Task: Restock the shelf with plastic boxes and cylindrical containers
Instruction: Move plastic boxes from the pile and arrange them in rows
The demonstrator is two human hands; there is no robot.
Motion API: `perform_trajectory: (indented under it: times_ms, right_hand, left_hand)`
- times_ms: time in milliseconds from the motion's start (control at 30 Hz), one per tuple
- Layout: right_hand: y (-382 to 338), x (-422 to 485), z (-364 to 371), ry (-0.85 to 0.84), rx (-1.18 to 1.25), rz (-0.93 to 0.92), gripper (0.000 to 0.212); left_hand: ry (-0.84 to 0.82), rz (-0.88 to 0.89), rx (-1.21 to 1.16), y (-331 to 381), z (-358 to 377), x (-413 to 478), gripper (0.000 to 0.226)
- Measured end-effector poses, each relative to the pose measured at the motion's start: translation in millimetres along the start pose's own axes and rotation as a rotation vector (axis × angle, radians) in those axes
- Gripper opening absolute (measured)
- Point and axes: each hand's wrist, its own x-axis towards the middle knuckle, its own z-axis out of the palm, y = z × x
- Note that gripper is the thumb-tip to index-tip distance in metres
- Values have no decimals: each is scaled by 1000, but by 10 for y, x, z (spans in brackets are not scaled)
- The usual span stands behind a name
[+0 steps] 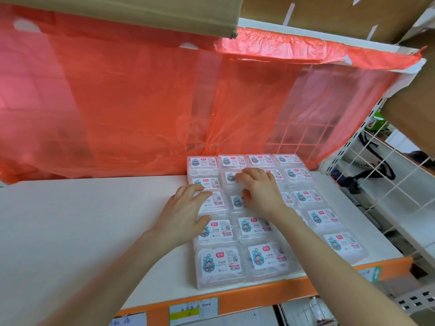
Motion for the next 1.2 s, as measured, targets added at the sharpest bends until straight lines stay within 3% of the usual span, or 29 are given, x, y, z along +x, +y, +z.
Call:
perform_trajectory:
  times_ms: [467, 933, 1033, 1200]
  right_hand:
    - [-158, -260, 180, -33, -77, 121, 51]
    - [-81, -211, 143, -41, 41, 102, 50]
    - [-47, -179, 139, 27, 43, 153, 48]
    - [20, -135, 184, -18, 44, 260, 49]
  left_hand:
    - [6, 1, -7, -46, -5, 30, 54]
    - [-6, 1, -37, -63, -11, 44, 56]
    - [-8, -5, -37, -72, -1, 54, 57]
    - [33, -22, -27, -78, -9, 111, 54]
